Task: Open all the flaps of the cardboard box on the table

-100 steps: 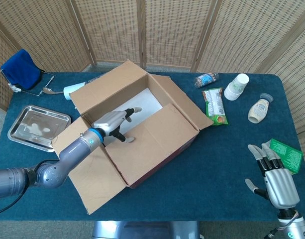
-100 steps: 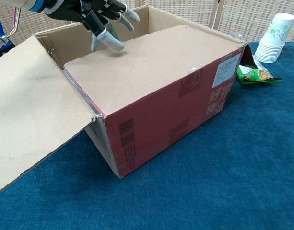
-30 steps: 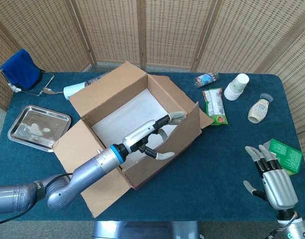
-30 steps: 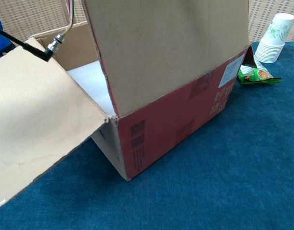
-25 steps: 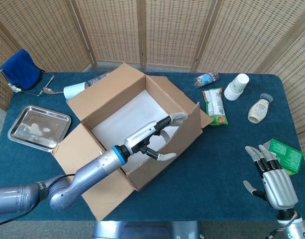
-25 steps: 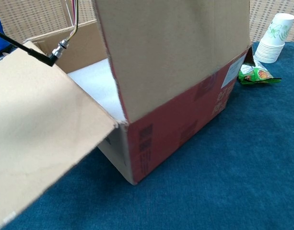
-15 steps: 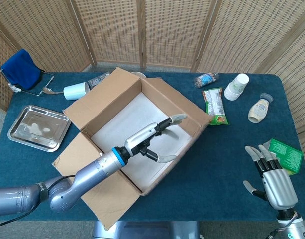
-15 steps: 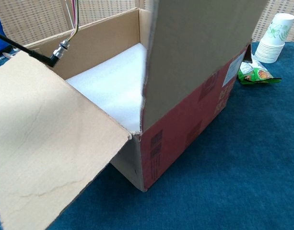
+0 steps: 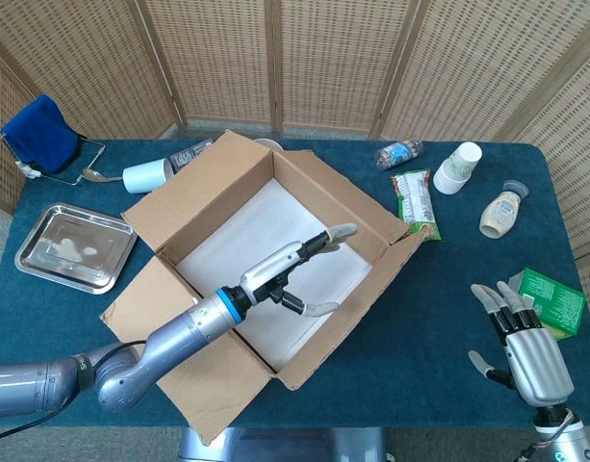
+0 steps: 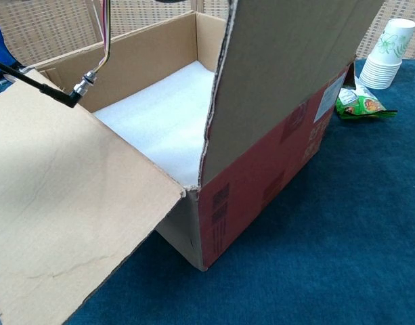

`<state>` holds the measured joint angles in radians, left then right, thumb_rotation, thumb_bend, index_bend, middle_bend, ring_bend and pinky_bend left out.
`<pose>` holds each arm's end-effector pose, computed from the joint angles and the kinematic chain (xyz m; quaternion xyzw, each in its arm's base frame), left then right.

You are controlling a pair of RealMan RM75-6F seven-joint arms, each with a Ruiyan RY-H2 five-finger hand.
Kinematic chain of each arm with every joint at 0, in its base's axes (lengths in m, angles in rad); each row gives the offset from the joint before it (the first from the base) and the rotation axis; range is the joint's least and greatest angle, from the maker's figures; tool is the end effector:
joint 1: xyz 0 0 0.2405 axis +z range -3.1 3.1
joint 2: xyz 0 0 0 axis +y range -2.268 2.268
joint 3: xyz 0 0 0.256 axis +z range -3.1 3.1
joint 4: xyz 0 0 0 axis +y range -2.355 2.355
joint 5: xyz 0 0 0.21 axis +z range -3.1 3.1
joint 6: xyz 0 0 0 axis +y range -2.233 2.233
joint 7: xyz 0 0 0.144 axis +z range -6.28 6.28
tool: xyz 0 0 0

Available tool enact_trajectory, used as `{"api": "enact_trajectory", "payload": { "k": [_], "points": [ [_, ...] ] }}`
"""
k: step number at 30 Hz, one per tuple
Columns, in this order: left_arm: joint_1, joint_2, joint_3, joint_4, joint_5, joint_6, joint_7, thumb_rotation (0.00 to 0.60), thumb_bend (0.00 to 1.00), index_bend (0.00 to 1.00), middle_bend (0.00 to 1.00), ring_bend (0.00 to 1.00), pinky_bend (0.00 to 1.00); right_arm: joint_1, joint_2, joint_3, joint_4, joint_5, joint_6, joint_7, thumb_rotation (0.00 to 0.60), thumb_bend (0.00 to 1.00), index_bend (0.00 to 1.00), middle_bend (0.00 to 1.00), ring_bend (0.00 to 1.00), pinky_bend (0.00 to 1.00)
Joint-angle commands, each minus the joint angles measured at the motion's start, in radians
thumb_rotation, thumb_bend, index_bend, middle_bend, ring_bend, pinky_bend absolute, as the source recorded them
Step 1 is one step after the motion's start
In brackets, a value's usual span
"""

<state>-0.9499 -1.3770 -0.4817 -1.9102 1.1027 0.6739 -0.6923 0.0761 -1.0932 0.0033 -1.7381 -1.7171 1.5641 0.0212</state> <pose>0.0434 0.3144 0.0367 0.5420 0.6635 0.5096 0.0794 -0.2599 -0.1634 0.1513 0.6228 -0.3689 0.4701 0.5050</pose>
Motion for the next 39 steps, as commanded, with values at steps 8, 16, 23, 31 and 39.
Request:
{"api": "enact_trajectory", "payload": {
  "k": [8,16,23,31,39],
  "points": [
    [-0.054,-0.015,0.066,0.027,-0.036,-0.042,0.119,0.6,0.01,0.0,0.0,0.0,0.07,0.0,0.003,-0.002,-0.001,-0.005,0.002,0.006,0.6,0.21,0.06,0.14,0.02,0.15],
    [-0.107,-0.044,0.11,0.038,-0.134,-0.031,0.249,0.6,0.06,0.0,0.0,0.0,0.08,0.0,0.003,-0.002,-0.002,-0.004,0.002,0.009,0.6,0.21,0.06,0.14,0.02,0.15],
    [-0.152,-0.067,0.145,0.054,-0.186,0.019,0.394,0.6,0.09,0.0,0.0,0.0,0.08,0.001,0.004,-0.002,-0.001,-0.004,0.001,0.012,0.6,0.21,0.06,0.14,0.02,0.16],
    [-0.206,-0.121,0.168,0.057,-0.286,0.149,0.613,0.6,0.09,0.0,0.0,0.0,0.08,0.001,0.006,-0.004,-0.002,-0.008,0.003,0.014,0.6,0.21,0.06,0.14,0.02,0.15],
    [-0.227,-0.15,0.173,0.056,-0.326,0.161,0.679,0.6,0.09,0.0,0.0,0.0,0.08,0.0,0.009,-0.003,-0.003,-0.008,0.008,0.02,0.6,0.21,0.06,0.14,0.02,0.16]
  ]
}}
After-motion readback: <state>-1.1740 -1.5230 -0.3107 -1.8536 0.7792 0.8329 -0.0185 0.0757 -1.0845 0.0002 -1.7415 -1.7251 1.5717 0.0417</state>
